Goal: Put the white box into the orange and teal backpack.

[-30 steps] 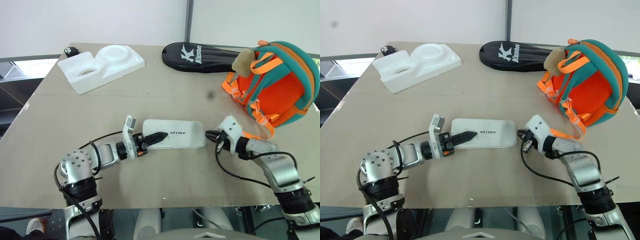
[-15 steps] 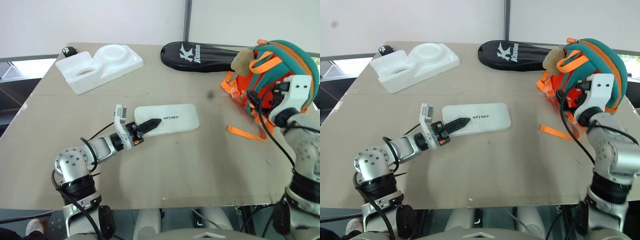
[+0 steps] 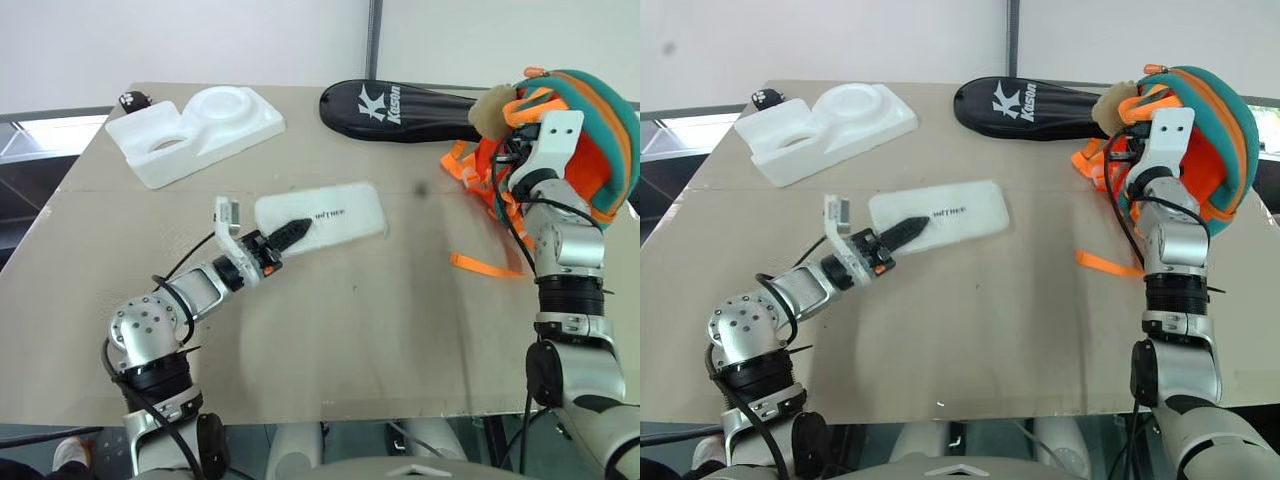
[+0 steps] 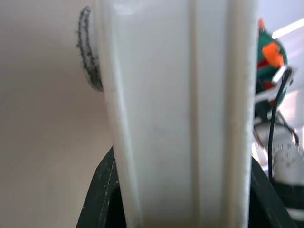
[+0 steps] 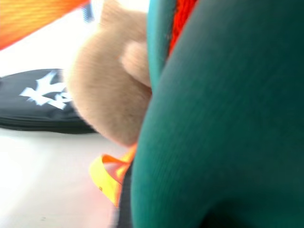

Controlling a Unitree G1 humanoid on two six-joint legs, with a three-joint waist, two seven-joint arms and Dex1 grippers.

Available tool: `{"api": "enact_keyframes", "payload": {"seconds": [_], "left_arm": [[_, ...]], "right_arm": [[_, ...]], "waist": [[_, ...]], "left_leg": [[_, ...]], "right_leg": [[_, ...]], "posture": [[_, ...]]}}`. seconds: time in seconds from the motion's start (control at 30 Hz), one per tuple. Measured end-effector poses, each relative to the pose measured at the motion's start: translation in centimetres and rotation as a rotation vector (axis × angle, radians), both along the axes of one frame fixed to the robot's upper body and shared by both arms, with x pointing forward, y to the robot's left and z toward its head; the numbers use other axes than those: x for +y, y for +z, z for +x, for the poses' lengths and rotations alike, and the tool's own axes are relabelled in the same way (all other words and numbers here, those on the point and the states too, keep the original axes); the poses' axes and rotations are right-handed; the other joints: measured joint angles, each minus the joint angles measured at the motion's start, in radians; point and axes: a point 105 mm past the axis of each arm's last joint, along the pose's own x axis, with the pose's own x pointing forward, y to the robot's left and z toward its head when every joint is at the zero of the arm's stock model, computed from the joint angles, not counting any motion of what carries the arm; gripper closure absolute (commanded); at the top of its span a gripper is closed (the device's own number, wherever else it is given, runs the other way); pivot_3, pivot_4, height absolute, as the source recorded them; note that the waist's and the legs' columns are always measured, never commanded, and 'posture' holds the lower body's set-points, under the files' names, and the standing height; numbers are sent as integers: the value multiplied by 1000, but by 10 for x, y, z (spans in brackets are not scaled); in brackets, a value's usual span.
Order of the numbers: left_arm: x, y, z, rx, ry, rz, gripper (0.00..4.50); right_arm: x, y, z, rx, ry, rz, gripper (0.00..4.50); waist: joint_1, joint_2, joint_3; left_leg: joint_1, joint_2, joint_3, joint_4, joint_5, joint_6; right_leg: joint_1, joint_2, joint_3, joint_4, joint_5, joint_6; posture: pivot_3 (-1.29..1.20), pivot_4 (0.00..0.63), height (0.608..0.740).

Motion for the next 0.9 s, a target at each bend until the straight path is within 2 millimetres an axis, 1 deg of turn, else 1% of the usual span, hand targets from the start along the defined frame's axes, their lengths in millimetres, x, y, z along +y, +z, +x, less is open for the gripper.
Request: {"api": "enact_keyframes", "payload": {"seconds": [0.03,0.1,0.13,0.2,0.23,0.27,0.33,0.37,0.47,0.5,0.57,0.63,0.67,0.73,0.77,0.83,0.9], "left_arm": [[3,3,2,-18,25,-8,3402],[13,10,6,-65,89,-31,3402],[20,15,8,-92,127,-38,3402],[30,23,11,-131,179,-30,3402],[36,28,12,-154,204,-15,3402],[40,31,13,-168,226,-1,3402],[46,36,14,-190,255,13,3402],[49,39,14,-206,267,33,3402],[64,47,12,-248,315,97,3402],[68,49,10,-261,323,117,3402],[81,53,-2,-294,332,170,3402],[90,62,-12,-336,313,176,3402],[92,67,-20,-362,279,172,3402],[93,82,-37,-424,191,193,3402],[91,88,-43,-449,154,211,3402],[89,96,-57,-471,56,307,3402],[85,102,-62,-496,3,356,3402]], "right_arm": [[8,2,0,-14,45,-2,4444],[33,14,-8,-66,225,6,4444],[49,24,-16,-101,345,14,4444],[72,43,-34,-163,520,22,4444],[85,51,-47,-180,631,24,4444],[94,57,-57,-190,709,20,4444],[107,63,-72,-200,813,13,4444],[115,63,-84,-186,892,1,4444],[133,58,-109,-149,1059,-25,4444],[137,57,-116,-132,1098,-38,4444],[141,50,-128,-85,1162,-86,4444],[139,38,-130,-29,1173,-118,4444],[138,29,-130,6,1173,-138,4444],[134,9,-129,84,1168,-168,4444],[133,5,-129,105,1173,-173,4444],[129,1,-134,132,1211,-179,4444],[124,1,-137,148,1231,-176,4444]], "waist": [[-2,0,0],[-4,2,1],[-6,3,2],[-5,3,2],[-4,3,2],[-4,3,2],[-3,3,2],[2,3,2],[6,3,2],[6,3,2],[5,3,2],[6,2,2],[7,2,3],[8,0,3],[8,1,3],[7,0,4],[9,0,4]], "left_leg": [[0,0,0,0,0,0],[0,1,0,0,0,0],[0,1,0,0,0,0],[0,1,-1,-1,0,0],[-1,1,-1,-1,0,0],[-1,1,-1,-2,0,0],[-1,1,0,-2,0,0],[-1,1,0,-3,0,0],[-1,1,0,-3,0,0],[-1,1,0,-3,0,0],[-1,1,1,-3,0,0],[-1,1,0,-3,0,0],[-1,1,0,-3,0,0],[-1,1,0,-2,0,0],[-1,1,0,-2,0,0],[0,1,1,-1,0,0],[0,1,1,-1,0,0]], "right_leg": [[0,0,0,0,0,0],[0,1,0,0,0,0],[0,1,0,1,0,0],[0,1,-1,0,0,0],[0,1,-1,0,0,0],[0,1,-1,-1,0,0],[0,0,-1,-1,0,0],[-1,0,-1,-2,0,0],[-1,0,-1,-2,0,0],[-1,0,-1,-2,0,0],[-1,0,-1,-2,0,0],[-1,-1,-2,-1,0,0],[-1,-1,-2,-1,0,-1],[-1,-1,-3,-1,-2,-3],[-1,-1,-3,-1,-2,-4],[-1,-1,-3,-1,-2,-4],[-1,-1,-3,-1,-3,-4]], "posture": [[0,150,740],[0,150,740],[0,150,740],[0,150,740],[0,150,740],[0,150,740],[0,150,740],[0,150,740],[0,150,740],[0,150,740],[0,150,740],[0,150,740],[0,150,740],[0,150,740],[0,150,740],[0,150,740],[0,150,740]]}}
